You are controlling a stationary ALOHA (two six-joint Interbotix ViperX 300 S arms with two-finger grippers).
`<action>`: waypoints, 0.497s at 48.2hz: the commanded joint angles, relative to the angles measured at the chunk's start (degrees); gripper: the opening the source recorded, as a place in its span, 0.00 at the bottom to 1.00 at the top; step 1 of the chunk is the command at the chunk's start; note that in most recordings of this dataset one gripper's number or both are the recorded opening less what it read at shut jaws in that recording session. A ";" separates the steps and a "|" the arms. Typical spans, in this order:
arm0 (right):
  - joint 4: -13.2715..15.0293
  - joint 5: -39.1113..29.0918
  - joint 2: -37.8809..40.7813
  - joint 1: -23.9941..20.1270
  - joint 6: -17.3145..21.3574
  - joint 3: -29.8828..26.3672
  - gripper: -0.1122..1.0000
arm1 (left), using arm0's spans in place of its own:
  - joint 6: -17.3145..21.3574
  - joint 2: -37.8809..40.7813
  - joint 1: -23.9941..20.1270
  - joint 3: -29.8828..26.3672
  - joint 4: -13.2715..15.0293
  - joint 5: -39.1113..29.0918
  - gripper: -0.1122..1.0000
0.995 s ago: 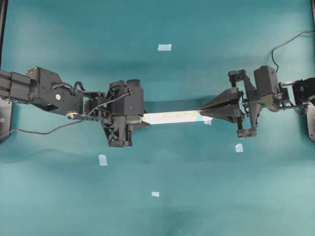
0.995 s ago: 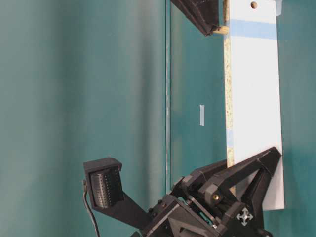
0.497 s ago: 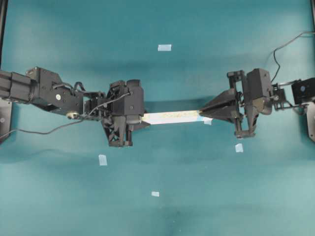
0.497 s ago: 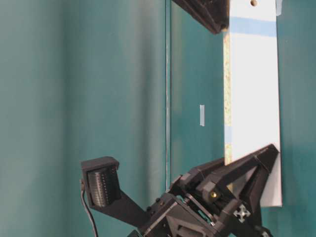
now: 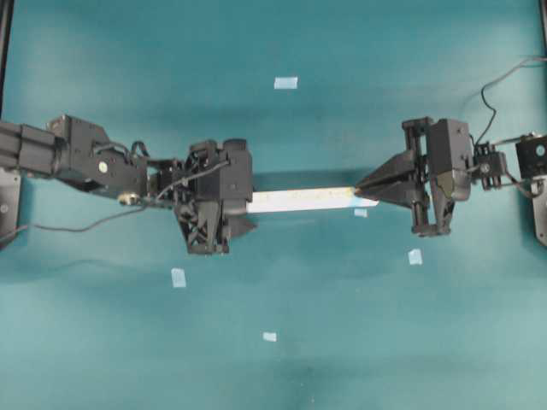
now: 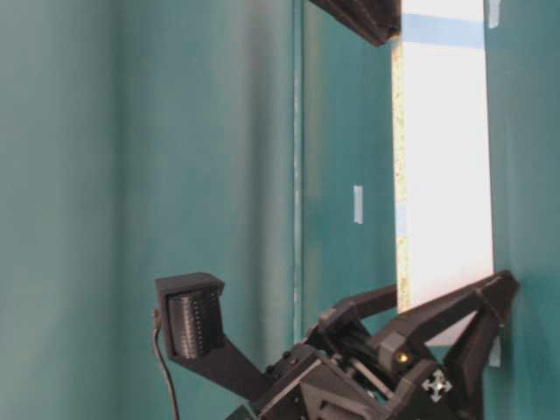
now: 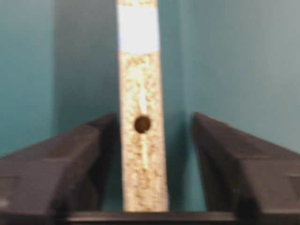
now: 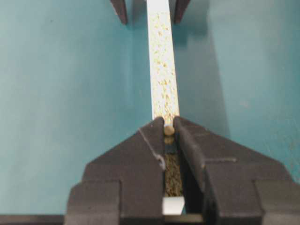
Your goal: Move the wooden board into place and insert the rod into its hole.
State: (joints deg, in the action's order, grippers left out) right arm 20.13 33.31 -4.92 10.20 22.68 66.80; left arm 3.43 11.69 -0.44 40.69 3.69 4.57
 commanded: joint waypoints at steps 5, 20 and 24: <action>-0.18 -0.88 -0.88 -0.09 0.09 -1.41 0.44 | 0.09 -0.97 0.09 -0.62 0.00 -0.18 0.57; -0.18 -5.89 -5.54 -0.18 0.00 -3.43 0.96 | 0.09 -1.93 0.09 -0.79 0.00 -0.53 0.57; -0.18 -6.94 -8.09 -0.09 0.00 -3.69 0.96 | 0.18 -2.99 0.09 -0.70 0.00 -1.14 0.57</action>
State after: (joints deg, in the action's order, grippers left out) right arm 20.13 26.89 -10.11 10.20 22.68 64.07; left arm 3.52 11.16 -0.44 40.69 3.78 3.69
